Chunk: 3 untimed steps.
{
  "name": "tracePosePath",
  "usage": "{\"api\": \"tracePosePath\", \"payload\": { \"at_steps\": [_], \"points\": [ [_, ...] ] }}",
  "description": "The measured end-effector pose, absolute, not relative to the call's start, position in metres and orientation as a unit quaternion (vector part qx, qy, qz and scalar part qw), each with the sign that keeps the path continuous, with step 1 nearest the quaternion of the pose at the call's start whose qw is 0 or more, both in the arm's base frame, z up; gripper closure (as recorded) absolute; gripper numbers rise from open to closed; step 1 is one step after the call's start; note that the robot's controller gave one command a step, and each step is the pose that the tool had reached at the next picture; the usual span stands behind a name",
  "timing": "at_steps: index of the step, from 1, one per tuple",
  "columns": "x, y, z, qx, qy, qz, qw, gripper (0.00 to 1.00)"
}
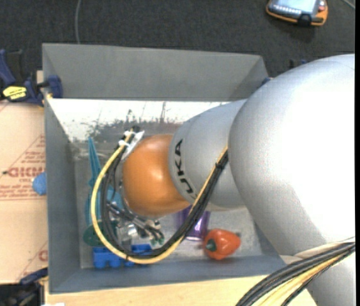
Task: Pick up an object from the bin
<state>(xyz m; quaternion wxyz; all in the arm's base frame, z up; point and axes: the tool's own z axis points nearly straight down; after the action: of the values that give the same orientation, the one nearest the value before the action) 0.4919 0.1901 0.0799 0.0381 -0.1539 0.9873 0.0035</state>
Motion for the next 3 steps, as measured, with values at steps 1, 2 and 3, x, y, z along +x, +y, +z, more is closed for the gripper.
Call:
{"api": "tracePosePath", "payload": {
  "at_steps": [1, 2, 3],
  "points": [
    [0.492, 0.190, 0.080, -0.153, 0.987, 0.004, 0.038, 1.00],
    [0.485, 0.209, 0.149, -0.138, 0.990, 0.006, 0.042, 1.00],
    [0.487, 0.223, 0.157, -0.154, 0.987, 0.003, 0.036, 1.00]
  ]
}}
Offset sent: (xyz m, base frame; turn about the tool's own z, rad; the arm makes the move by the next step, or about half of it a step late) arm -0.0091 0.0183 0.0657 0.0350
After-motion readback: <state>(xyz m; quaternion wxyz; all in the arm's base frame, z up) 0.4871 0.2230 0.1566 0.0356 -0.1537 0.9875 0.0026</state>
